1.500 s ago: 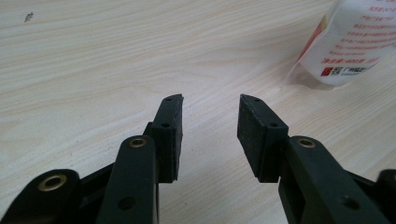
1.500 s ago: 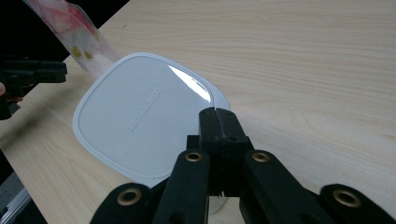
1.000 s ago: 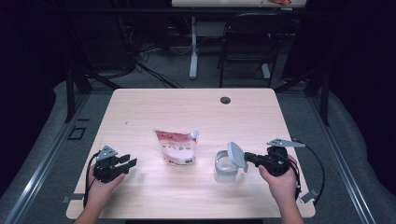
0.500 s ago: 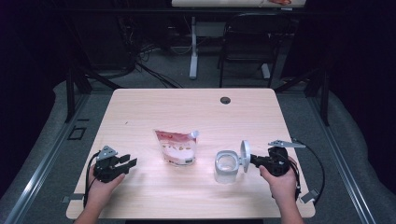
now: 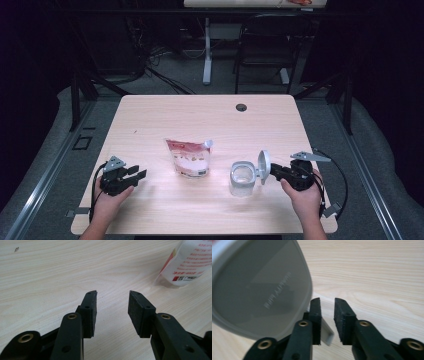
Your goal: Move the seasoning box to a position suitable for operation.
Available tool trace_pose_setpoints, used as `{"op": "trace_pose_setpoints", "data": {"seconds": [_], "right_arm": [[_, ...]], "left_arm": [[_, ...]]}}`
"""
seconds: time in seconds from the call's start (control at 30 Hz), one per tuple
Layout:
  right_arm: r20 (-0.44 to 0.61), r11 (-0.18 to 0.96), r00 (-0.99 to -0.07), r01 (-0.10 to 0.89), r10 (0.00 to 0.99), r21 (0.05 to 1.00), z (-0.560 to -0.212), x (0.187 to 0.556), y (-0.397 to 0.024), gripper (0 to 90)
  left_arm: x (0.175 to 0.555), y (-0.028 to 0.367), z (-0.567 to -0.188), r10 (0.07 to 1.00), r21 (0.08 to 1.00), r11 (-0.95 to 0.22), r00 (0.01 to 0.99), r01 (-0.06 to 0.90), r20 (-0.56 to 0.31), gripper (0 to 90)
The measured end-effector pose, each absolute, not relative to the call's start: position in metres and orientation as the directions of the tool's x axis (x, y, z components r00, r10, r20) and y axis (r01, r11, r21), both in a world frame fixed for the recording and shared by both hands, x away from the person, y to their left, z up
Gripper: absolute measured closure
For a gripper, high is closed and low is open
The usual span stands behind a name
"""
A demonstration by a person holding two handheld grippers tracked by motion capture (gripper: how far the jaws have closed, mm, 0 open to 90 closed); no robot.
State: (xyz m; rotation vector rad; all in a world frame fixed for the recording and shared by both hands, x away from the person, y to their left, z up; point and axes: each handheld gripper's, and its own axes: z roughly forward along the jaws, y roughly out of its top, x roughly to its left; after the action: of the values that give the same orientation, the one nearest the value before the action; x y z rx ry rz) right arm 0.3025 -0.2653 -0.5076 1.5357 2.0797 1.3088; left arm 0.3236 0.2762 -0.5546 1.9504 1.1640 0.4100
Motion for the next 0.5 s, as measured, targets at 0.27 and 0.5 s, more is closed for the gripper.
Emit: {"op": "trace_pose_setpoints", "data": {"seconds": [0.27,0.5], "right_arm": [[0.171,0.136,-0.417,0.610,0.893,0.781,-0.522,0.287,-0.263,66.1],[0.150,0.164,-0.431,0.609,0.890,0.776,-0.531,0.279,-0.261,62.0]], "left_arm": [[0.323,0.277,-0.554,0.843,0.774,-0.251,0.525,0.581,-0.120,57.6],[0.323,0.278,-0.554,0.846,0.785,-0.236,0.518,0.573,-0.124,54.5]]}}
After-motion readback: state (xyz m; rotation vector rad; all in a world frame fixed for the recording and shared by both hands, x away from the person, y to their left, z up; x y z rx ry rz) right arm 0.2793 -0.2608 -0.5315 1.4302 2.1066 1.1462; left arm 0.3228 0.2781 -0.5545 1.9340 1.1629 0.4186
